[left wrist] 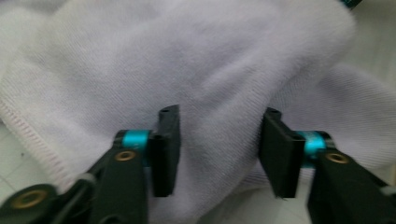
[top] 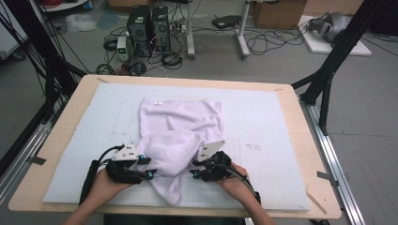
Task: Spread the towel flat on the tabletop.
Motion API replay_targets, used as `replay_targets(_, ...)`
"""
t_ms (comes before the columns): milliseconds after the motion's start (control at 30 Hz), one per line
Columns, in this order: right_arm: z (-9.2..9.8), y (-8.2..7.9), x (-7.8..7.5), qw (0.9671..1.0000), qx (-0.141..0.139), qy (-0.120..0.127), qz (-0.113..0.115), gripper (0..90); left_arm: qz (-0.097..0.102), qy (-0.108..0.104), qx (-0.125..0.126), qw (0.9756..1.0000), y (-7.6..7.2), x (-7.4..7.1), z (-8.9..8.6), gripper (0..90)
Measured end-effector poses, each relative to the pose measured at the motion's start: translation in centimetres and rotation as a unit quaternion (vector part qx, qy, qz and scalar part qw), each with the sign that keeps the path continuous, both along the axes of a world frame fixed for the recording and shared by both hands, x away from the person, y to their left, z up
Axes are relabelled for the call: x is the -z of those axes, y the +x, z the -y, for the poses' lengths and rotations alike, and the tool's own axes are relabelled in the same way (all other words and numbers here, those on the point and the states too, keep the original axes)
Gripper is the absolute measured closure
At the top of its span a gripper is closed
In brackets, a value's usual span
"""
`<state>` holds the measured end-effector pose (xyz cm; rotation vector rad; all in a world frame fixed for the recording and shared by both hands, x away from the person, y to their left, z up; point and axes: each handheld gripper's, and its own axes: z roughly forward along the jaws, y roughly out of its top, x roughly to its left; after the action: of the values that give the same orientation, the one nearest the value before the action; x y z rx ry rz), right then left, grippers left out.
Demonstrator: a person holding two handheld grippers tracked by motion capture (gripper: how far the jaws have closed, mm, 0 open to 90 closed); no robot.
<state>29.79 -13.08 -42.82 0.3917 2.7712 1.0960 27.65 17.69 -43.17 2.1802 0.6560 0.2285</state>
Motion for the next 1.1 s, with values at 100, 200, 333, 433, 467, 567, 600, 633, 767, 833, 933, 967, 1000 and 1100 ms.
replay_targets(100, -0.7, 0.7, 0.5, 0.9998, 0.018, -0.008, 0.008, 73.5, -0.008, -0.002, 0.003, 1.0, 0.5, 0.9, 0.4, 68.3)
replay_targets(200, -0.5, 1.0, 0.5, 0.9998, 0.02, -0.007, 0.002, 84.0, 0.005, 0.007, 0.003, 1.0, 0.6, 0.4, 0.5, 81.2)
replay_targets(333, 0.9, 0.7, -0.3, 0.9998, 0.013, 0.009, -0.01, 86.5, 0.015, -0.014, -0.01, 0.9997, 0.5, -0.8, -0.6, 83.8)
replay_targets(433, 2.5, 0.2, -1.2, 0.9998, 0.015, 0.013, -0.001, 86.7, 0.02, -0.035, -0.025, 0.9989, 0.4, -2.0, -2.1, 83.9)
replay_targets(467, 3.1, 0.2, -1.5, 0.9997, 0.013, 0.019, 0.0, 86.8, 0.023, -0.041, -0.031, 0.9984, 0.4, -2.4, -2.6, 84.0)
replay_targets(567, 4.6, -0.2, -2.5, 0.9995, 0.021, 0.02, 0.01, 86.9, 0.028, -0.054, -0.051, 0.9968, 0.6, -3.4, -3.9, 84.1)
replay_targets(600, 5.1, -0.4, -2.7, 0.9994, 0.024, 0.022, 0.014, 86.9, 0.03, -0.055, -0.056, 0.9965, 0.7, -3.7, -4.4, 84.1)
replay_targets(633, 5.5, -0.5, -3.1, 0.9992, 0.026, 0.025, 0.015, 86.9, 0.031, -0.06, -0.063, 0.9958, 0.8, -3.9, -4.7, 84.1)
replay_targets(767, 7.3, -0.8, -4.2, 0.9986, 0.038, 0.027, 0.027, 86.9, 0.03, -0.064, -0.079, 0.9944, 1.8, -4.3, -5.4, 84.2)
replay_targets(833, 7.8, -0.5, -4.6, 0.998, 0.047, 0.028, 0.031, 86.9, 0.029, -0.063, -0.089, 0.9936, 2.6, -4.1, -5.3, 84.2)
replay_targets(933, 8.2, 0.7, -4.6, 0.9973, 0.06, 0.022, 0.035, 86.9, 0.023, -0.057, -0.107, 0.9923, 4.3, -3.7, -4.8, 84.1)
replay_targets(967, 8.3, 1.3, -4.5, 0.997, 0.066, 0.019, 0.035, 86.9, 0.022, -0.053, -0.112, 0.992, 5.0, -3.6, -4.7, 84.1)
replay_targets(1000, 8.5, 2.0, -4.3, 0.9965, 0.076, 0.02, 0.029, 86.8, 0.021, -0.049, -0.12, 0.9914, 5.7, -3.4, -4.5, 84.1)
replay_targets(1100, 9.0, 4.3, -3.4, 0.9944, 0.103, 0.025, 0.007, 86.8, 0.005, -0.023, -0.134, 0.9907, 7.6, -2.1, -3.9, 84.0)
